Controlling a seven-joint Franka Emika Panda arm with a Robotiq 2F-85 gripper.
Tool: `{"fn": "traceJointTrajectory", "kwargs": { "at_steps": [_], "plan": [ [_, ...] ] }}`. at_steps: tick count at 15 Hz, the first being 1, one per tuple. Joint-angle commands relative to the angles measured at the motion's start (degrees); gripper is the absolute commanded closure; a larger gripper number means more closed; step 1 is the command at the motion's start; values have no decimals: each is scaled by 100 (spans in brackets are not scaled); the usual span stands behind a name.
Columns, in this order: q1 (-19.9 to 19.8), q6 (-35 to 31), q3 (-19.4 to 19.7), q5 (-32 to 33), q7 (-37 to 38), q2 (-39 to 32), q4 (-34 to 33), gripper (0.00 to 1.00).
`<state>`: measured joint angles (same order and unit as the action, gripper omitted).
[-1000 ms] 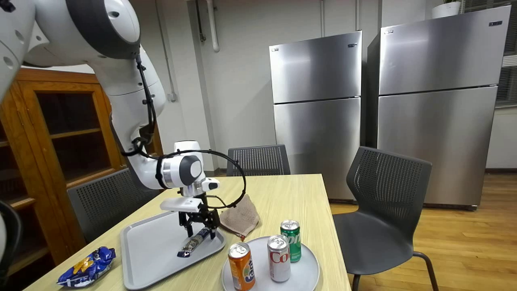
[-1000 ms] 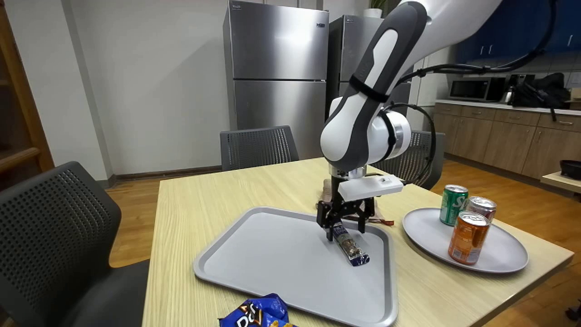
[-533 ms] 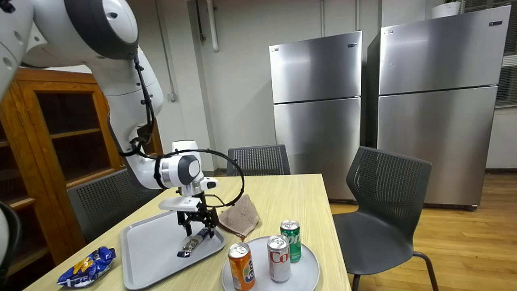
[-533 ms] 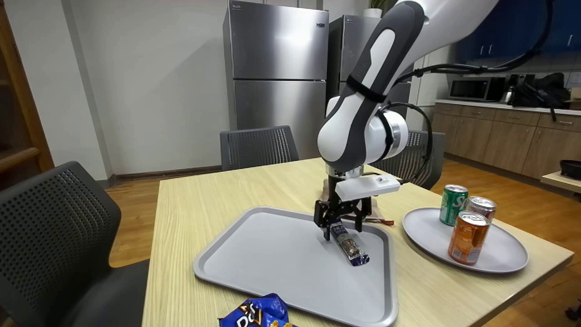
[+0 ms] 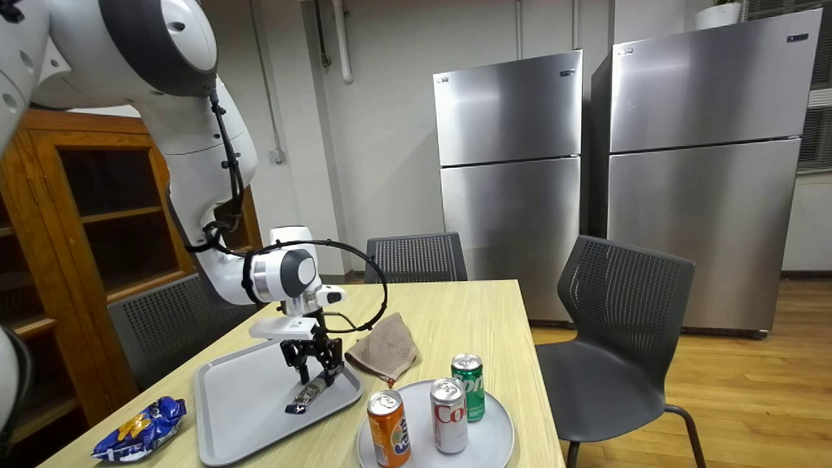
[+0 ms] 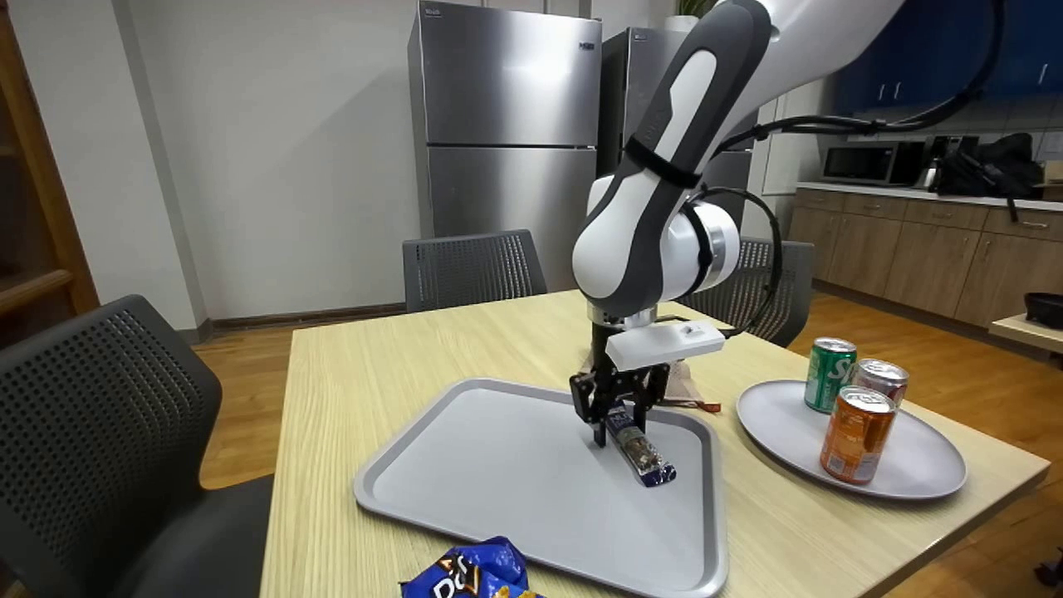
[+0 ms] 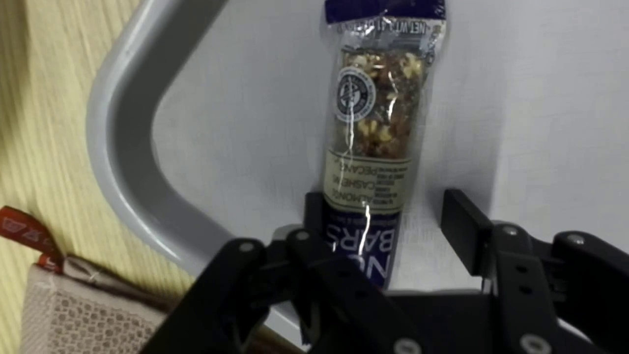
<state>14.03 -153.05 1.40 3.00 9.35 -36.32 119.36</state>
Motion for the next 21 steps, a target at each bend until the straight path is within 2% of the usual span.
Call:
{"fn": "traceJointTrajectory", "kwargs": {
  "at_steps": [1, 5, 14, 21],
  "plan": [
    [31, -14, 47, 137, 140, 109, 32, 65],
    [19, -45, 75, 137, 153, 169, 61, 95],
    [-240, 218, -31, -31, -15, 601, 81, 93],
    [-511, 232, 101, -30, 64, 844, -132, 93]
  ]
}}
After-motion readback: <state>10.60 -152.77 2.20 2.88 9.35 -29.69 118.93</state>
